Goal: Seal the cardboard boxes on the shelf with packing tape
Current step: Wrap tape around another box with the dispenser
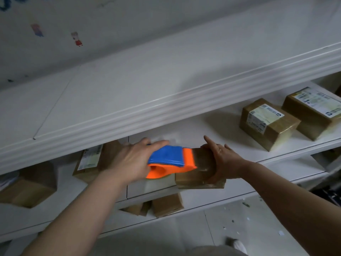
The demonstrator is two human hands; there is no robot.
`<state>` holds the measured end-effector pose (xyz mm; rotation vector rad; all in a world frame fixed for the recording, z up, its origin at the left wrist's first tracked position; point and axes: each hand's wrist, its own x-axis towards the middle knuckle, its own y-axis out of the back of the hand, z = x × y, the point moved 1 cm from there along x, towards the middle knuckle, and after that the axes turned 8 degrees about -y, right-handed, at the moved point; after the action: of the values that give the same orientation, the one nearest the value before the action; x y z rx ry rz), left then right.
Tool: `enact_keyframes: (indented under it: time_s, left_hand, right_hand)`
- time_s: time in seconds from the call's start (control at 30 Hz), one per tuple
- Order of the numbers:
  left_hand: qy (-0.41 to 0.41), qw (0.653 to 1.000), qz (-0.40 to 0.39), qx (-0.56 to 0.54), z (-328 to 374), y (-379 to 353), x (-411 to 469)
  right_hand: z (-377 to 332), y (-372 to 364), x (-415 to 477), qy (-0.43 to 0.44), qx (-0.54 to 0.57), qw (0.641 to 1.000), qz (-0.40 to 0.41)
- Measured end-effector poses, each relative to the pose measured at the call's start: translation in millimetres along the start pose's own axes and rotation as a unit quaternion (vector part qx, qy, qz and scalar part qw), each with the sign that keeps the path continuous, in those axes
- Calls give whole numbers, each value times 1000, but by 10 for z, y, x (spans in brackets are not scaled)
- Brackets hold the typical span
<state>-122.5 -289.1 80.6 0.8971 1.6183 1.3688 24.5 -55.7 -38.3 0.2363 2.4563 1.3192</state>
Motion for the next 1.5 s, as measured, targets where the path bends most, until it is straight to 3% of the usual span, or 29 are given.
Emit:
enact_keyframes:
  time_s: [0.13, 0.27, 0.47, 0.63, 1.03, 1.1, 1.23, 1.33, 1.43, 1.5]
  left_hand:
    - [83, 996, -42, 10, -570, -111, -378]
    - [71, 995, -58, 38, -391, -343, -205]
    - [71, 996, -53, 5, -353, -530, -187]
    - [64, 997, -40, 14, -350, -520, -168]
    - [61, 997, -38, 7, -339, -556, -214]
    - [66, 997, -35, 2, -344, -573, -235]
    - [65, 997, -33, -9, -329, -565, -253]
    - [74, 996, -18, -52, -345, -486, -321]
    - [65, 989, 62, -121, -416, -312, -428]
    - [45, 985, 82, -146, -318, -166, -405]
  right_hand:
    - [-38, 18, 22, -4, -3, 1000, -9]
    - [-83, 39, 5, -3, -24, 1000, -19]
    - [-193, -98, -98, 30, -234, 972, 2]
    - [-328, -284, -140, 57, -265, 960, 75]
    - [-720, -609, -190, 115, -290, 947, 77]
    - [-768, -567, -155, 115, -268, 954, 74]
    - [-828, -392, 106, 5, -256, 966, 39]
    - [-861, -226, 231, -3, -214, 977, 20]
    - [-727, -37, 138, 42, -2, 998, 45]
    - [-535, -29, -3, 65, 148, 986, 36]
